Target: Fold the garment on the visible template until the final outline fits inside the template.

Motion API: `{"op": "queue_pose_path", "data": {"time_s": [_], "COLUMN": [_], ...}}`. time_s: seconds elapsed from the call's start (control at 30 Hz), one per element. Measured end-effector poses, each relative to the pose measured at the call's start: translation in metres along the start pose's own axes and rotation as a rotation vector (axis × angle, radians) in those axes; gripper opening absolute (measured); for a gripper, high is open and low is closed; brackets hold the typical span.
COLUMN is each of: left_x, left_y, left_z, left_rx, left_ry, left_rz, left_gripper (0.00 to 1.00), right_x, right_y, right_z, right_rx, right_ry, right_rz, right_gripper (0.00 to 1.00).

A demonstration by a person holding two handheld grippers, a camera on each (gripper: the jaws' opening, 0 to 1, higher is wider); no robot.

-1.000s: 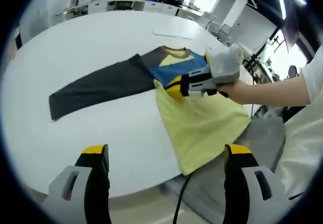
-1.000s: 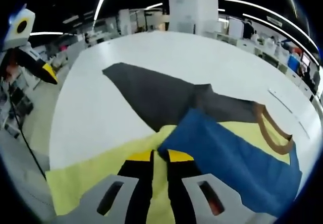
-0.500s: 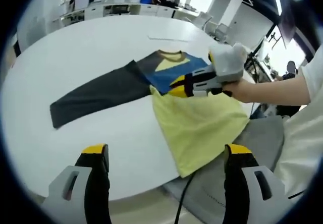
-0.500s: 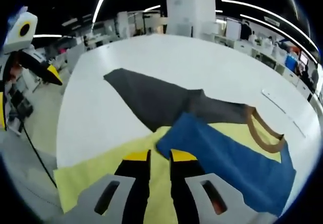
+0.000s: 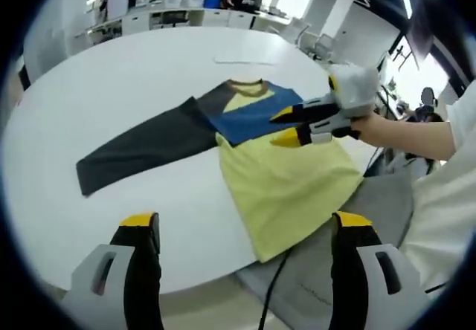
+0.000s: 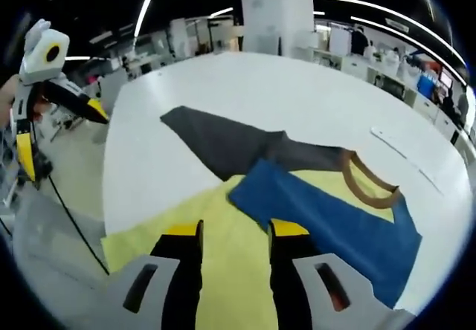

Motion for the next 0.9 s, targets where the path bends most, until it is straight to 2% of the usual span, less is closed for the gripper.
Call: {"op": "queue_pose_path", "data": {"time_s": [0.23,0.57,0.9], "left_x": [-0.005,-0.013,-0.013], "left_y": [-0.007,-0.016,-0.032], "left_z": [-0.006,-0.013,-0.017], "left_rx": [-0.005,-0.019,-0.014], "left_ry": [-0.007,-0.035,-0.043], "left_rz": [0.009,0.031,0.055], "left_gripper": [0.93,0.93,0.92], "right_x": [-0.001,0.009,0.007], "right_y": [-0.011,-0.02,-0.035], "right_z": [-0.032,-0.085,-0.144], "right_rx": [0.042,0.085,0.176], "right_ry": [-0.018,-0.014,-0.084], "right_rz": [0.03,0.065,0.108], "right_gripper": [0.48,0.63,0.71]}}
Point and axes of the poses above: the point that each gripper's makers call its tool centre point, and the gripper's own axes: z roughly forward along the fingers, y roughly to its left, x roughly out of its underside, the point moved 3 cm from there along -z, roughly backward along the fingers, and after that the axes turned 12 degrees about -y, right-handed, at the moved point
